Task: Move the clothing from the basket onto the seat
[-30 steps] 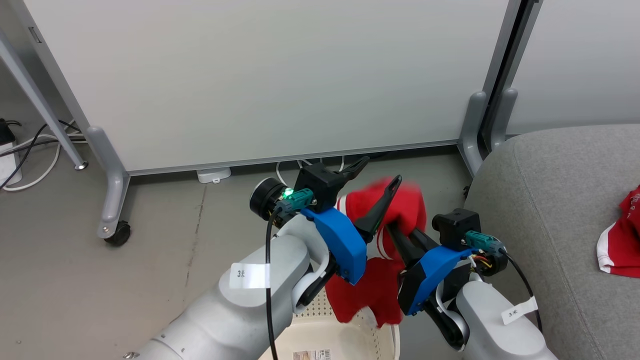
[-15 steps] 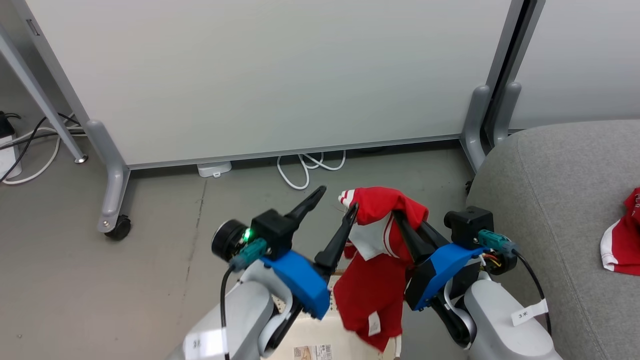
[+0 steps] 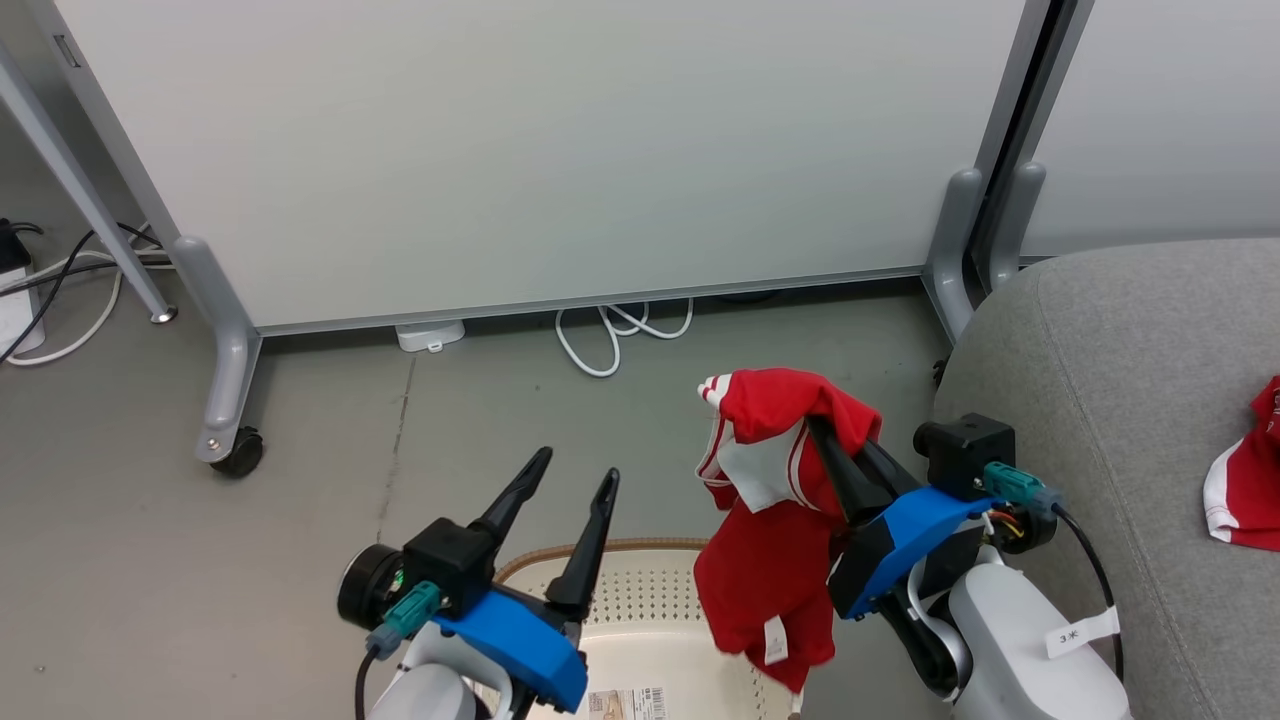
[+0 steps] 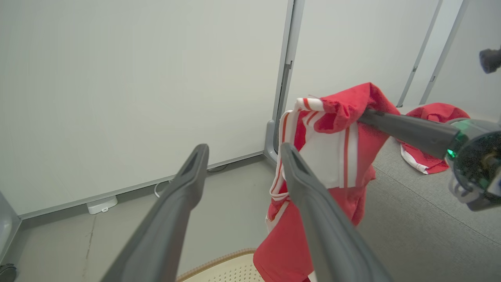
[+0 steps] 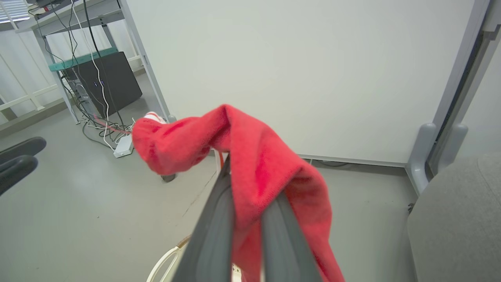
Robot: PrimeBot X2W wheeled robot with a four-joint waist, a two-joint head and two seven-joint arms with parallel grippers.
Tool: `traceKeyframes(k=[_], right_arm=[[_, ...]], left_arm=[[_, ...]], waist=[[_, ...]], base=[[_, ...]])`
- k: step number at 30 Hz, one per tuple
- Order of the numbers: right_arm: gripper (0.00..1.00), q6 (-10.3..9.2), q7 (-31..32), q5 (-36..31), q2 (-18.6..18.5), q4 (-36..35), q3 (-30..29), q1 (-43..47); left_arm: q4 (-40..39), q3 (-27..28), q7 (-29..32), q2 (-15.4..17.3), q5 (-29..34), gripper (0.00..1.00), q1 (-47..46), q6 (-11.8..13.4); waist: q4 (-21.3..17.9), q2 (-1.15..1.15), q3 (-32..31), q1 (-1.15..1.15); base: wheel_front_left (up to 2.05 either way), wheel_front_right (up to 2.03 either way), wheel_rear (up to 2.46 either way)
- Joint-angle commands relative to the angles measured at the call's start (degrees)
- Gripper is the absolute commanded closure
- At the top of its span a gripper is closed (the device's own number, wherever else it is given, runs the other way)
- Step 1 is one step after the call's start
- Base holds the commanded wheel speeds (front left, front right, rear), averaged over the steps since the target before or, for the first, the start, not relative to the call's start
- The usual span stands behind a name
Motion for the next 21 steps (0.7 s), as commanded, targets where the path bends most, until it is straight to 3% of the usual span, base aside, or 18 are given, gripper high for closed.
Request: traceKeyframes(k=[1,9,21], right_arm=[[1.00,0.03,0.1,-0.5,-0.2,-0.6,-0.3,0.7],[1.00,0.02,1.2,-1.1,-0.2,-2.5,-1.6,1.8],[1.00,0.03,2.0,-1.5,0.0,-4.0,-2.1,2.6]], left_arm=[[-0.4,1.0,-0.1,0.0,0.4,0.00,1.1,-0.3],[-0.8,5.2,-0.1,-1.2,2.7,0.00,4.0,-0.6],[-1.3,5.5,-0.1,-1.6,2.6,0.00,4.5,-0.6]], waist=[[0.1,0.00,0.0,0.00],[0.4,0.00,0.2,0.00],[-0.5,0.00,0.1,0.00]], base=[[0.00,0.00,0.00],[0.00,0.00,0.00],[0.00,0.00,0.00]])
